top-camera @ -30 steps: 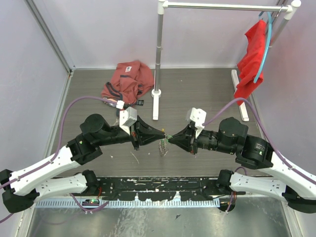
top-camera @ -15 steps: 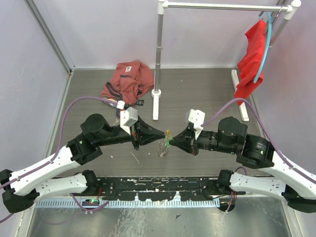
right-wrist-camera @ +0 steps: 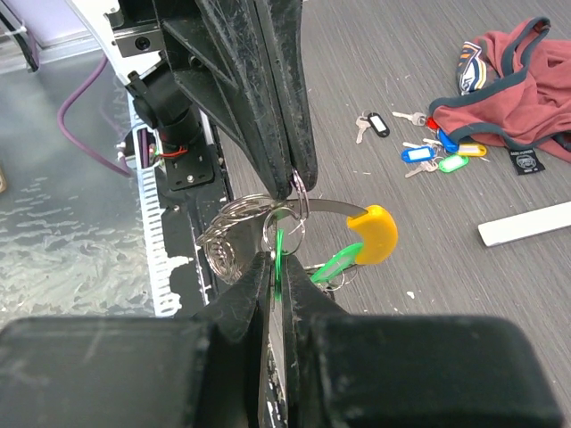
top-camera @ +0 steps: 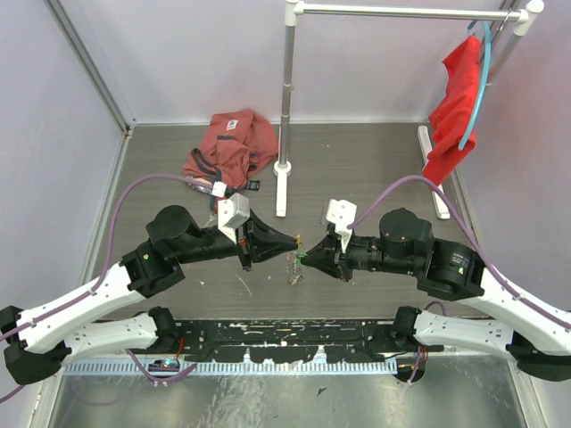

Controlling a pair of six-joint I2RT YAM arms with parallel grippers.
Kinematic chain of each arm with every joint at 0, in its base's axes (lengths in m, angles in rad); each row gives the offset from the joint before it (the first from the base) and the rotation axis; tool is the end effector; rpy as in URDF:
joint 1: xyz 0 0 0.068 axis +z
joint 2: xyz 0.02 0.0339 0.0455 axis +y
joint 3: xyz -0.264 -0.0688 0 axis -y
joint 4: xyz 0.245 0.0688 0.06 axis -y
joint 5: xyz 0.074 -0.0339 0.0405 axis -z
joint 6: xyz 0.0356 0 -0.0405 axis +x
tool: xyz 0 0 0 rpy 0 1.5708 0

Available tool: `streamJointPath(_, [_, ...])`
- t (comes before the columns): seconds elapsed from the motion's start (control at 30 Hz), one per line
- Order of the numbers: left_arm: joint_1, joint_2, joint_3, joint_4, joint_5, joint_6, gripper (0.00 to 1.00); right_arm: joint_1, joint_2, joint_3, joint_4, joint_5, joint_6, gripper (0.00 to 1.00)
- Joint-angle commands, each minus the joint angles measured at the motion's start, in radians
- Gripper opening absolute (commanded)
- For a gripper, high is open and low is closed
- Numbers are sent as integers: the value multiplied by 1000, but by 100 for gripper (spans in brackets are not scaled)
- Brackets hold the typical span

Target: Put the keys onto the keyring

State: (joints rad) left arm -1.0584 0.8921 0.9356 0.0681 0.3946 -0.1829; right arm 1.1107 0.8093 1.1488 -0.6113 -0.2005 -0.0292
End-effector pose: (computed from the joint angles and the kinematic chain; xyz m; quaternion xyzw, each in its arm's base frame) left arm 0.0874 -0.1833 0.4015 0.4094 0.5301 -0.5314 0.5187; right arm 0.0619 0.1409 0.4135 -0.4785 0.6345 0.3781 0.4749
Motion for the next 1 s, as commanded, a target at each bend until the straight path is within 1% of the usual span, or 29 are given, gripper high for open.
streamJointPath(0.0, [-3,-10,42,31,12,17,0,2,-18,39,50,29,-11,6])
streamJointPath(0.3, [-4,1,46,36,30,16,0,2,-26,37,58,62,-7,6])
streamJointPath(0.97, [-4,10,48,39,52,10,0,1,-19,32,64,58,-3,6])
